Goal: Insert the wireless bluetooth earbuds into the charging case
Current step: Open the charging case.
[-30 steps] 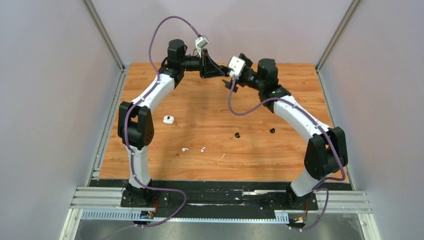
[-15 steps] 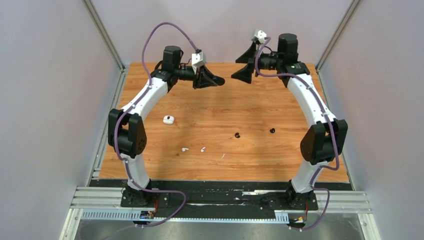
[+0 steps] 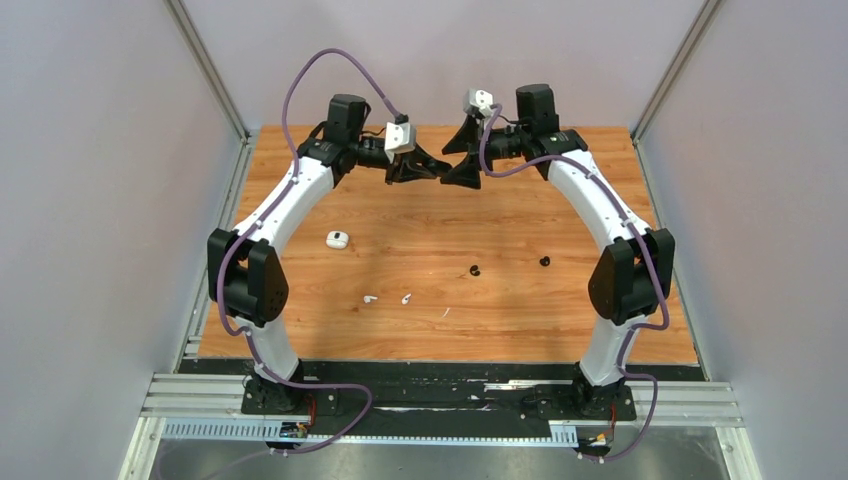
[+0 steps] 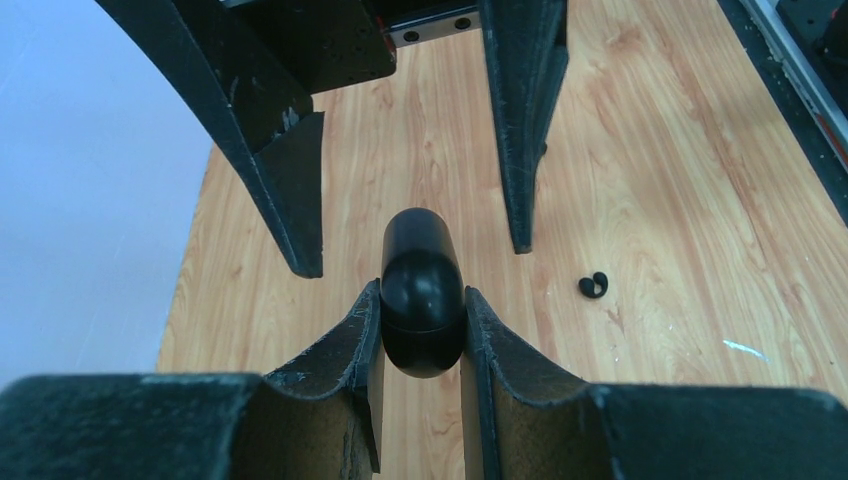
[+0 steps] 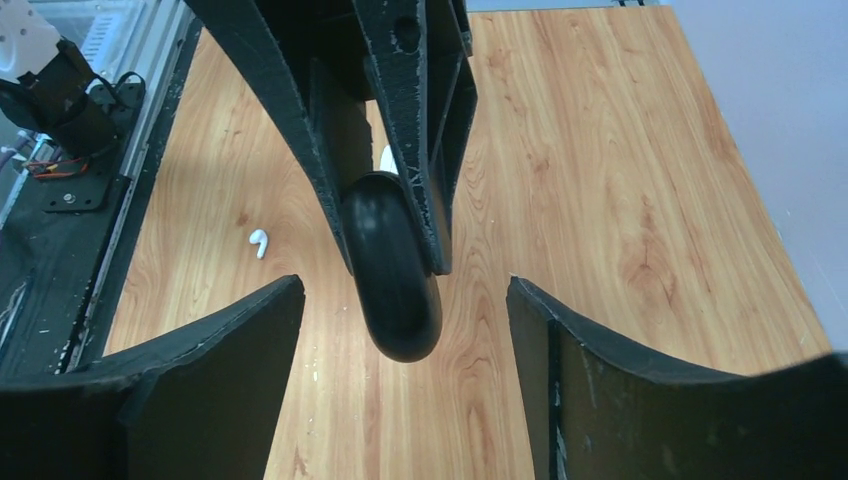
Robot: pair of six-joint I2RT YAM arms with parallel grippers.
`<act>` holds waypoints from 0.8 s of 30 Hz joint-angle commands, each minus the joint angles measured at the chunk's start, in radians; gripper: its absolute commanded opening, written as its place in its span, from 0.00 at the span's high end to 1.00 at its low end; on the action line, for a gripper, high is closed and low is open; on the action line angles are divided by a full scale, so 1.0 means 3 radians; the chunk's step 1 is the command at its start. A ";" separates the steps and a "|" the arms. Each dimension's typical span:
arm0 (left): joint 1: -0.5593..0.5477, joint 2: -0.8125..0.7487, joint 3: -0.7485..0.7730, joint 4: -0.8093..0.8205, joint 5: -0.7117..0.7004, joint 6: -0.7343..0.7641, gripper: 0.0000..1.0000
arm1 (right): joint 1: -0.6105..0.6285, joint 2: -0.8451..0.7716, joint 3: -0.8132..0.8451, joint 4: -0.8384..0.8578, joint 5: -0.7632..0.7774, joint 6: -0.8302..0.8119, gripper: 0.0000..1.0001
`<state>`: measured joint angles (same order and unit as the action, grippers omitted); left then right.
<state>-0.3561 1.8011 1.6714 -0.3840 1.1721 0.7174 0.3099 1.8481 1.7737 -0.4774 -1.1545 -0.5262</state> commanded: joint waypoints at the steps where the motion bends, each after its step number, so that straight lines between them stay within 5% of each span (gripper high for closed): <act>1: -0.0040 -0.0058 0.0189 -0.0224 0.0030 0.0343 1.00 | 0.0026 0.0081 0.0144 0.0030 0.0099 -0.0172 0.27; 10: -0.0054 -0.0006 0.0288 -0.0465 0.0032 0.0582 1.00 | 0.0004 0.0074 0.0232 0.0368 0.0636 0.0118 0.40; 24: -0.0055 0.0035 0.0298 -0.0444 0.0004 0.0407 1.00 | -0.0021 0.0061 0.0261 0.0597 0.0576 0.0588 0.51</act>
<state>-0.3531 1.8091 1.7309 -0.4747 1.1015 0.8650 0.3176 1.8786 1.8061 -0.4232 -1.0294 -0.3840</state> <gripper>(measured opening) 0.329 0.494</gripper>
